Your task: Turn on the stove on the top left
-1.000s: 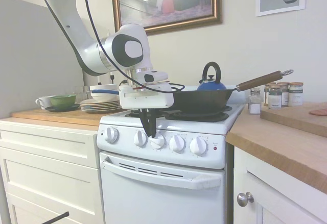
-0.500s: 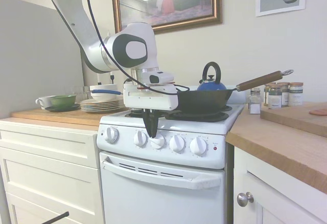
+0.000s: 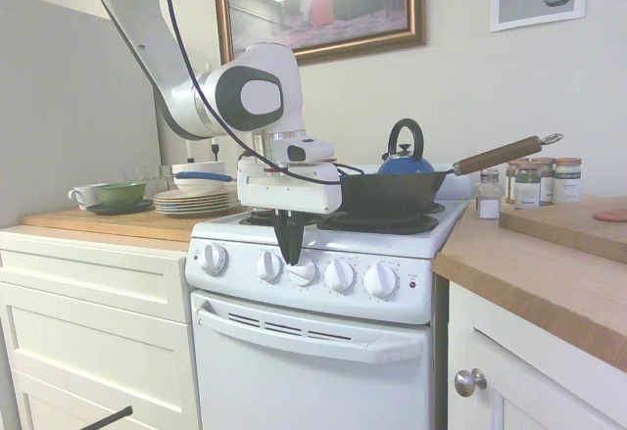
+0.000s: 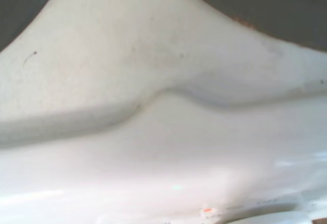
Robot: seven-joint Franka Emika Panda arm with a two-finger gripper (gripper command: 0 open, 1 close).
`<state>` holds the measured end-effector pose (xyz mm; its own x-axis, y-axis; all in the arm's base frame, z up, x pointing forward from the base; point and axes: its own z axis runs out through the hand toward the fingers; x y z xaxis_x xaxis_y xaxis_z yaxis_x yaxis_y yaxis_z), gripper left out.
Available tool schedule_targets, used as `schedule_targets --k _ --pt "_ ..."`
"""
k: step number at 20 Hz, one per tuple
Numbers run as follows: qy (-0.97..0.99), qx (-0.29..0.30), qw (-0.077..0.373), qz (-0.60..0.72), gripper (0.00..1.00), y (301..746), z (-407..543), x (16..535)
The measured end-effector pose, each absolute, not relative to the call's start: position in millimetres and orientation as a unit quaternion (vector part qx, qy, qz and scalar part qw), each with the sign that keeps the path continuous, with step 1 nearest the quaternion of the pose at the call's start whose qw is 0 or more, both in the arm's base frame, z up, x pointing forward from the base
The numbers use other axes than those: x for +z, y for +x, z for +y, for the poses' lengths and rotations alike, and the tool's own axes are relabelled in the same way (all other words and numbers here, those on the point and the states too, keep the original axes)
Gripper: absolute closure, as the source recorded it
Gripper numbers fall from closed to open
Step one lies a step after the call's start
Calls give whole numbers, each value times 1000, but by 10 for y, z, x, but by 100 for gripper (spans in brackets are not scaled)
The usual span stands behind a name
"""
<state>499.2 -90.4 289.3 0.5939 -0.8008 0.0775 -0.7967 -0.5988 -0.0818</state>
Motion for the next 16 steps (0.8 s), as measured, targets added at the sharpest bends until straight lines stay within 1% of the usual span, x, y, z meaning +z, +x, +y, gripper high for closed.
schedule_targets --k 8,16 --pt "-893 -45 23 447 100 4985 -905 2824" --pt "-895 -45 3 444 100 4991 -843 2758"
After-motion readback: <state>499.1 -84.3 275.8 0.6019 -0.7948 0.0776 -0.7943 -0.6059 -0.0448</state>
